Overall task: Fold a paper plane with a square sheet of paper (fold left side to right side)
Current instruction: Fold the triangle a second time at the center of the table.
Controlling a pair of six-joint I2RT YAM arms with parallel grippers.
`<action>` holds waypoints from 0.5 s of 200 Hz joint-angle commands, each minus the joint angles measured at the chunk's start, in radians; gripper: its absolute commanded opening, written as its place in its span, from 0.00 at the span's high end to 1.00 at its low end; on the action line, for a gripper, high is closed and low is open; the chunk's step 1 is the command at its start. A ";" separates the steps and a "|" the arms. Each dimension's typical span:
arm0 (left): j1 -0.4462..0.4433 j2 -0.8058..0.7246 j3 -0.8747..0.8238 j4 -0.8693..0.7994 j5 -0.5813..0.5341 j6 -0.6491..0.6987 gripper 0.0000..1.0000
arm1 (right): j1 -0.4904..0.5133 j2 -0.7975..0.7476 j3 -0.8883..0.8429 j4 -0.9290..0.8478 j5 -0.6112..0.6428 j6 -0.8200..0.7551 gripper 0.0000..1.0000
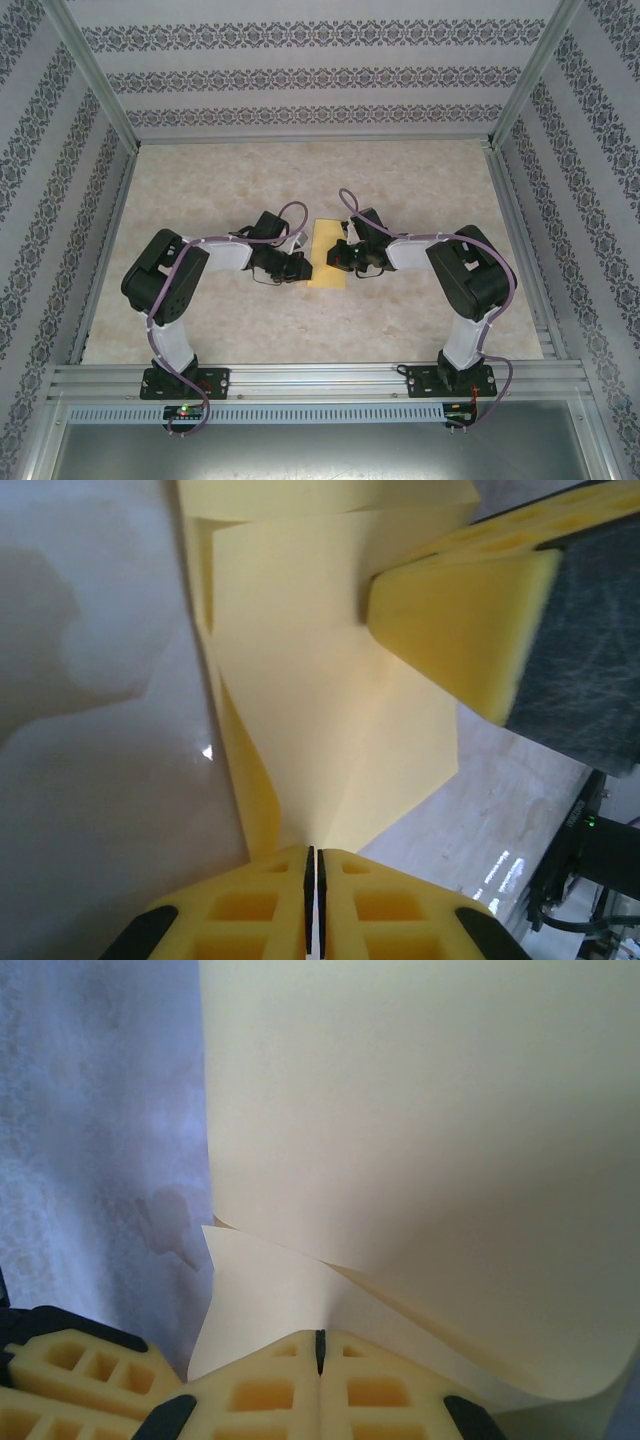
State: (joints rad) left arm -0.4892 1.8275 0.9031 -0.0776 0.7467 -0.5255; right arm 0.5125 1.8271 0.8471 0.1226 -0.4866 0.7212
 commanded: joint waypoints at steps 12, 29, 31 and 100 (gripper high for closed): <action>-0.014 0.022 0.011 -0.032 -0.069 0.012 0.87 | -0.006 -0.023 -0.016 -0.098 0.026 -0.035 1.00; -0.031 0.025 -0.004 -0.029 -0.089 0.006 0.87 | -0.005 -0.055 -0.015 -0.085 0.024 -0.040 1.00; -0.033 0.025 -0.005 -0.028 -0.091 0.006 0.87 | -0.004 -0.059 -0.015 -0.082 0.024 -0.039 1.00; -0.075 0.010 -0.018 -0.112 -0.209 0.001 0.87 | 0.094 -0.149 -0.101 0.042 0.097 -0.008 1.00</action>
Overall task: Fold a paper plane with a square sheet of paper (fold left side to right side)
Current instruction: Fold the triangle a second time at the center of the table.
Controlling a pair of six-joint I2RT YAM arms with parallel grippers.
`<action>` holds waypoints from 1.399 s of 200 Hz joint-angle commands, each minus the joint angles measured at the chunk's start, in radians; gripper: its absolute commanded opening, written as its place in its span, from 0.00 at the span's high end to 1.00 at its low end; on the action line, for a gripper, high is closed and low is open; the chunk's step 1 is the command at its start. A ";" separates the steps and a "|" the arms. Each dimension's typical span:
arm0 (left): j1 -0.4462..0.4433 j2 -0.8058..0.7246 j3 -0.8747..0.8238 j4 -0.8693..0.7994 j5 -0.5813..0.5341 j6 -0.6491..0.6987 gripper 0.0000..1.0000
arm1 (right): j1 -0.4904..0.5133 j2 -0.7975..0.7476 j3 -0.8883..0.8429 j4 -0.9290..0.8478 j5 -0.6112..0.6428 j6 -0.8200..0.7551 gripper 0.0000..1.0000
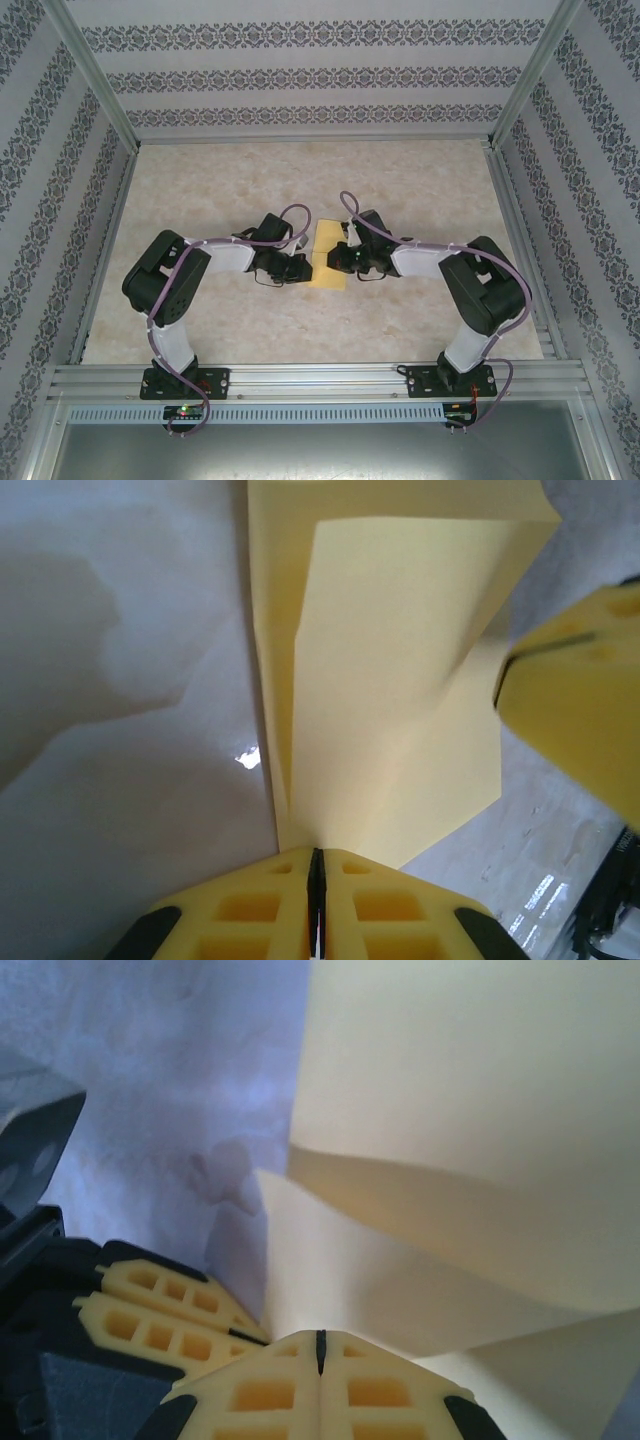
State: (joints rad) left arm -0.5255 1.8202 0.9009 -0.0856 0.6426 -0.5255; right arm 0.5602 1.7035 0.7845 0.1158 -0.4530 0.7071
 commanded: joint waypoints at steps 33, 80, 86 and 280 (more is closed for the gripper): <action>-0.060 0.027 0.009 -0.134 -0.138 0.002 0.87 | 0.090 -0.004 -0.035 0.074 0.106 -0.008 1.00; -0.070 0.034 0.029 -0.170 -0.168 0.009 0.87 | 0.107 0.030 -0.011 0.087 0.111 -0.018 1.00; -0.070 0.034 0.030 -0.172 -0.170 0.008 0.88 | 0.107 0.035 -0.007 0.081 0.113 -0.019 1.00; -0.072 0.068 0.035 -0.219 -0.199 0.024 0.88 | 0.011 0.057 0.024 -0.034 0.160 -0.104 1.00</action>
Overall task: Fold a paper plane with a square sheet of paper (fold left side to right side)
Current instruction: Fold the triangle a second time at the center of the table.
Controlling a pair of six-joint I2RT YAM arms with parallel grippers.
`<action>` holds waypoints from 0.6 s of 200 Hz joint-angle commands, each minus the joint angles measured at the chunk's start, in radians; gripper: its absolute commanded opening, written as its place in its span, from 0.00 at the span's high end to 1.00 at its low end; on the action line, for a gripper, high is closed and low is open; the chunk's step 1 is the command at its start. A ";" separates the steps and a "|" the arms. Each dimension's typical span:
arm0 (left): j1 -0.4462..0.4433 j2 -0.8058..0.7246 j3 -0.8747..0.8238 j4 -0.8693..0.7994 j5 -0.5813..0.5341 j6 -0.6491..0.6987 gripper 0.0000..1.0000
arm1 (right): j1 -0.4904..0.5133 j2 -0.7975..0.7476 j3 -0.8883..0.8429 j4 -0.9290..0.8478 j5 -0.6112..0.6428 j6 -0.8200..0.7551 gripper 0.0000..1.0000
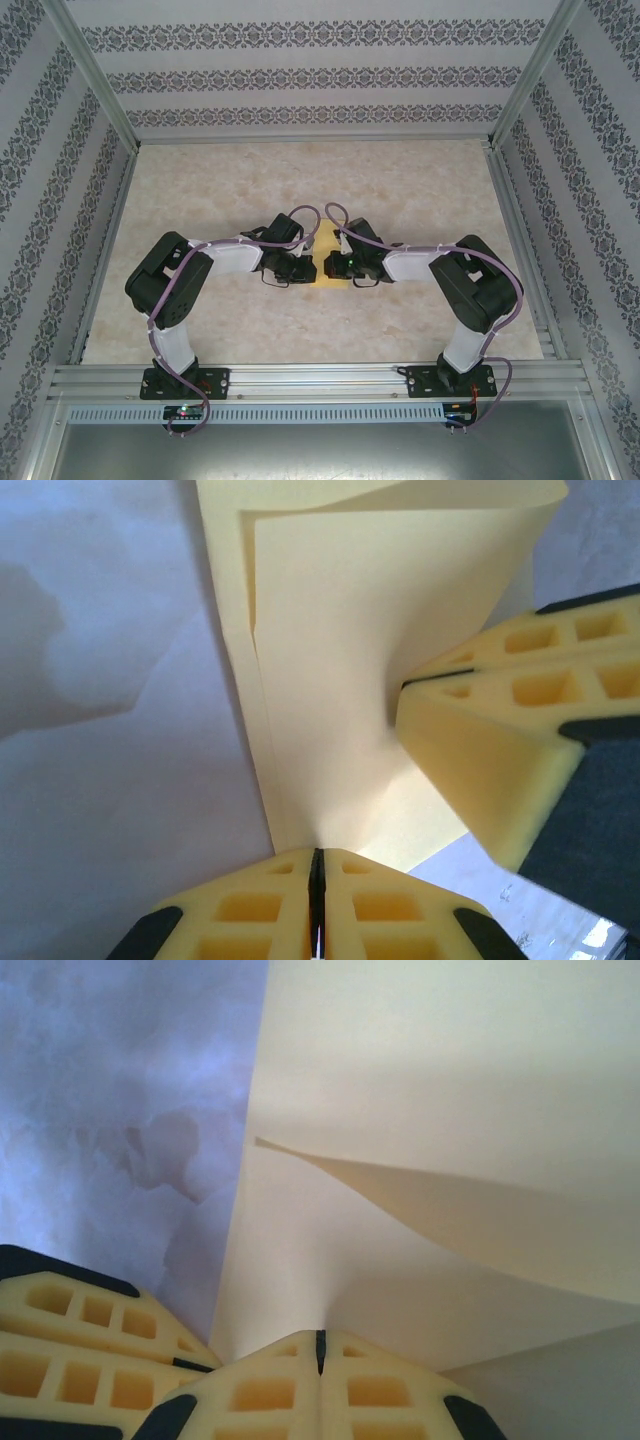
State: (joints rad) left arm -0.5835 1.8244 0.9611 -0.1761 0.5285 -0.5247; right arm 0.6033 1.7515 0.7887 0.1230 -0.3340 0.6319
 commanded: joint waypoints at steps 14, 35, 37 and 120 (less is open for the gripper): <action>-0.013 0.063 -0.025 -0.132 -0.087 0.026 0.88 | -0.045 0.012 0.025 -0.050 0.040 -0.035 1.00; -0.013 0.065 -0.025 -0.138 -0.091 0.029 0.88 | -0.065 0.010 0.027 -0.056 0.038 -0.047 1.00; -0.013 0.065 -0.025 -0.138 -0.090 0.029 0.88 | -0.066 0.010 0.027 -0.057 0.038 -0.047 1.00; -0.013 0.059 -0.025 -0.151 -0.100 0.034 0.88 | -0.147 0.015 0.019 -0.072 0.027 -0.076 1.00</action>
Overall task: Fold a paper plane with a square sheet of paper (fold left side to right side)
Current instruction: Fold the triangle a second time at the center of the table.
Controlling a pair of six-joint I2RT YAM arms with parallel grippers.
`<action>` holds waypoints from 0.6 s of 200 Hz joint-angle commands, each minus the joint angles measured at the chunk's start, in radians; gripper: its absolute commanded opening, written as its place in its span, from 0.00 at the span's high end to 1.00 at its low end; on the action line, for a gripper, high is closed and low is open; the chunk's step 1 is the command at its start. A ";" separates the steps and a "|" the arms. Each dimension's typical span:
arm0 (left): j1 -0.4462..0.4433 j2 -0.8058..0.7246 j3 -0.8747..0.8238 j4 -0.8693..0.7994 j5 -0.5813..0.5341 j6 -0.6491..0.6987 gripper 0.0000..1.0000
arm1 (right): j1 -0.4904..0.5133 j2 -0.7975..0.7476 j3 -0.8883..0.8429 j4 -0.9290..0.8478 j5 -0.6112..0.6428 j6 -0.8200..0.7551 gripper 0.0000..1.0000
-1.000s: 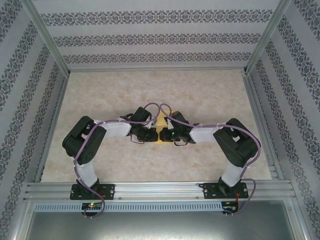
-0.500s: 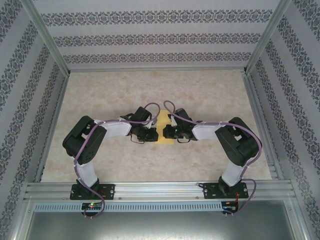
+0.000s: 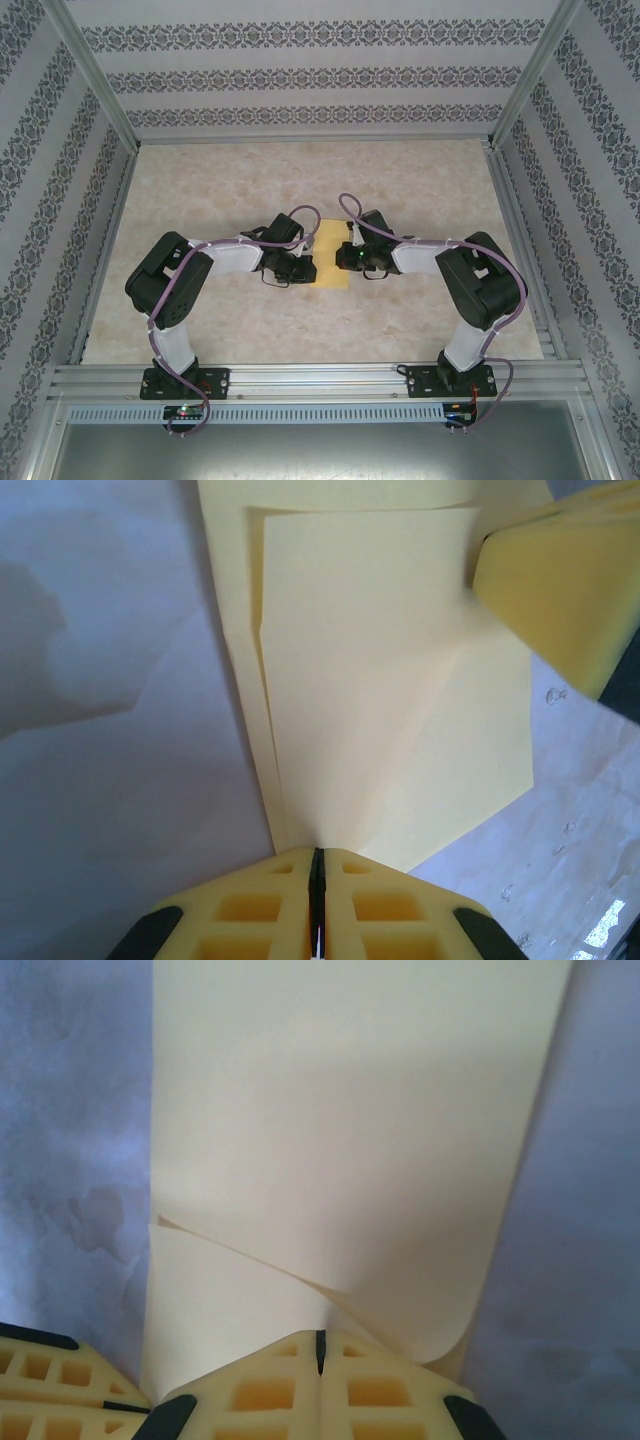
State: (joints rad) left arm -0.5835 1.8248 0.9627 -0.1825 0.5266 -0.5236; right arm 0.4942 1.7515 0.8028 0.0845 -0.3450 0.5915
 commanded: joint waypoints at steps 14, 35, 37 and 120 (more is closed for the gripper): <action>-0.013 0.059 -0.027 -0.145 -0.097 0.033 0.88 | -0.053 0.010 0.008 -0.037 0.038 -0.042 1.00; -0.013 0.062 -0.025 -0.147 -0.097 0.036 0.88 | -0.077 0.018 0.018 -0.048 0.031 -0.053 1.00; -0.013 0.061 -0.025 -0.147 -0.097 0.036 0.88 | -0.078 0.019 0.020 -0.051 0.031 -0.054 1.00; -0.016 0.052 -0.015 -0.131 -0.089 0.030 0.88 | -0.123 -0.076 0.038 -0.085 0.001 -0.058 1.00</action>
State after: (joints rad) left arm -0.5842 1.8263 0.9691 -0.1909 0.5262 -0.5167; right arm 0.3683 1.7458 0.8314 0.0204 -0.3439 0.5423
